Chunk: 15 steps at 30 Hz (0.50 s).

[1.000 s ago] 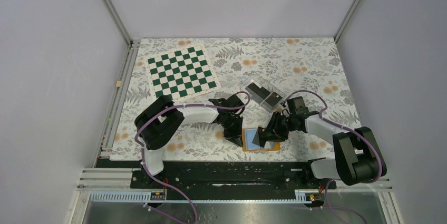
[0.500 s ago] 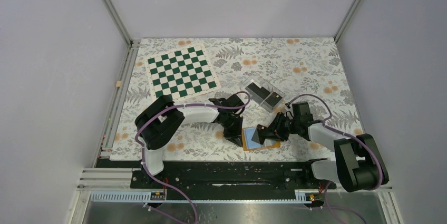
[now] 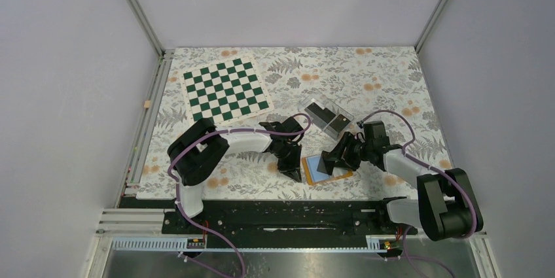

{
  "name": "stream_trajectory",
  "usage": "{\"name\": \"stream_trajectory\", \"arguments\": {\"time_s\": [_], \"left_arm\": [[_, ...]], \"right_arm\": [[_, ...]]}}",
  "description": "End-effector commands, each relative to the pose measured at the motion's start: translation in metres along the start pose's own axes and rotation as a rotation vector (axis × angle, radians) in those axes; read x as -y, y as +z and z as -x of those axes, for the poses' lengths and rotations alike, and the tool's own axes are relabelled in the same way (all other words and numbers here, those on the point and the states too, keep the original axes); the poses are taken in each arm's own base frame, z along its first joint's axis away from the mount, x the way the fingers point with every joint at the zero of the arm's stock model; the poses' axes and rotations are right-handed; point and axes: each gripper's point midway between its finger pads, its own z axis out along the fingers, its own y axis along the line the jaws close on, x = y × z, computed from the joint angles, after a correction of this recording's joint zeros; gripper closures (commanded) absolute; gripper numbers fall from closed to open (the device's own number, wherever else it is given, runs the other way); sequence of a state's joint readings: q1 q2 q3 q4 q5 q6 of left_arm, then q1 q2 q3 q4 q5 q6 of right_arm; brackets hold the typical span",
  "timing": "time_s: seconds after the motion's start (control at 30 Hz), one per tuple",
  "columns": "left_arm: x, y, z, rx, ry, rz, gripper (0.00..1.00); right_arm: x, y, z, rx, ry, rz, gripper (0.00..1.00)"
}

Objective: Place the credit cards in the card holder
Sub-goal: Insert the credit card into the card holder.

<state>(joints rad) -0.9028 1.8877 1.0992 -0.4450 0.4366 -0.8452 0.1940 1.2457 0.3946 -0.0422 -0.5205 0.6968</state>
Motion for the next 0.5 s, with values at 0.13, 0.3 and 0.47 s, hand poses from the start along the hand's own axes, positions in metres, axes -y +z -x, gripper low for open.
{"name": "stream_trajectory", "arguments": {"time_s": [0.13, 0.3, 0.47], "left_arm": [[-0.033, 0.012, 0.006, 0.032, -0.004, 0.144, 1.00], [-0.026, 0.006, 0.011, 0.056, 0.009, 0.125, 1.00], [-0.008, -0.014, 0.023, 0.112, 0.037, 0.070, 0.98]], "right_arm": [[-0.003, 0.005, 0.006, 0.030, -0.036, 0.052, 0.49], [-0.018, -0.003, 0.004, 0.054, -0.054, 0.132, 0.58], [-0.023, -0.008, 0.006, 0.079, -0.065, 0.153, 0.63]]}}
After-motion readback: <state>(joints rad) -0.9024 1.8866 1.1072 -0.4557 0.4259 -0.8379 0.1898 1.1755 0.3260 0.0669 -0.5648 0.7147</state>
